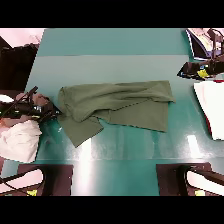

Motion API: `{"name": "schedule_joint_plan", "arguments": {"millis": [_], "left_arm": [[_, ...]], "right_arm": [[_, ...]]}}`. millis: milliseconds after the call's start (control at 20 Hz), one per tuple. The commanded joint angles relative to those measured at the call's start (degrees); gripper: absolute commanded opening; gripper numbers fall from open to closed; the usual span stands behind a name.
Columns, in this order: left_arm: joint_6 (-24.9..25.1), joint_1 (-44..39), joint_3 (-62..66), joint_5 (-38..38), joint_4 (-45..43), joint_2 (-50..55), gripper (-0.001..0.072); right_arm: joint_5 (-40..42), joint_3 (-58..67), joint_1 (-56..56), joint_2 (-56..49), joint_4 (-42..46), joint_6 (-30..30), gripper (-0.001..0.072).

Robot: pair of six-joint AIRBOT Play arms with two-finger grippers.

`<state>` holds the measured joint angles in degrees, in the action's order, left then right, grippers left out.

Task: Fold the shirts.

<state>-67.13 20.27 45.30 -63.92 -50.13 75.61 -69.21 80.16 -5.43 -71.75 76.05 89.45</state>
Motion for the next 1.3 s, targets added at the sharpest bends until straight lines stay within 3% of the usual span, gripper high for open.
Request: {"name": "schedule_joint_plan", "arguments": {"millis": [0, 250, 400, 500, 650, 850, 1000, 1250], "left_arm": [[0.2, 0.0, 0.0, -0.1, 0.9, 0.0, 0.024], [0.3, -0.7, 0.0, -0.4, 0.8, 0.0, 0.0248], [0.3, -5.7, 0.0, 0.8, -2.7, 0.0, 0.0247], [-0.3, -7.6, 0.1, 2.3, -3.7, 0.0, 0.0034], [-1.9, -7.5, 1.0, 1.4, -4.0, -0.3, 0.0026], [-1.2, -7.5, 5.4, -4.2, -3.9, -0.6, 0.0026], [-0.3, -7.6, 8.0, -6.2, -3.2, -0.6, 0.0025], [-0.3, -7.6, 8.2, -6.2, -1.7, -0.6, 0.0026]], "right_arm": [[-0.5, 0.0, 0.0, 0.0, 0.0, 0.0, 0.0509], [-2.1, 0.0, 0.0, 0.0, 0.0, 0.0, 0.0508], [-3.0, 0.0, 0.0, 0.0, 0.0, 0.0, 0.0509], [-4.0, 0.0, 0.0, 0.0, 0.1, 0.0, 0.0507], [-9.0, -2.1, -0.7, 0.5, 0.0, -0.4, 0.0479], [-11.6, -17.7, -4.2, 5.1, -0.8, -1.4, 0.0471], [-11.3, -31.5, -9.7, 8.0, -8.0, -4.6, 0.0471], [-3.9, -46.1, -12.9, 8.3, -16.0, -8.1, 0.0471]]}}
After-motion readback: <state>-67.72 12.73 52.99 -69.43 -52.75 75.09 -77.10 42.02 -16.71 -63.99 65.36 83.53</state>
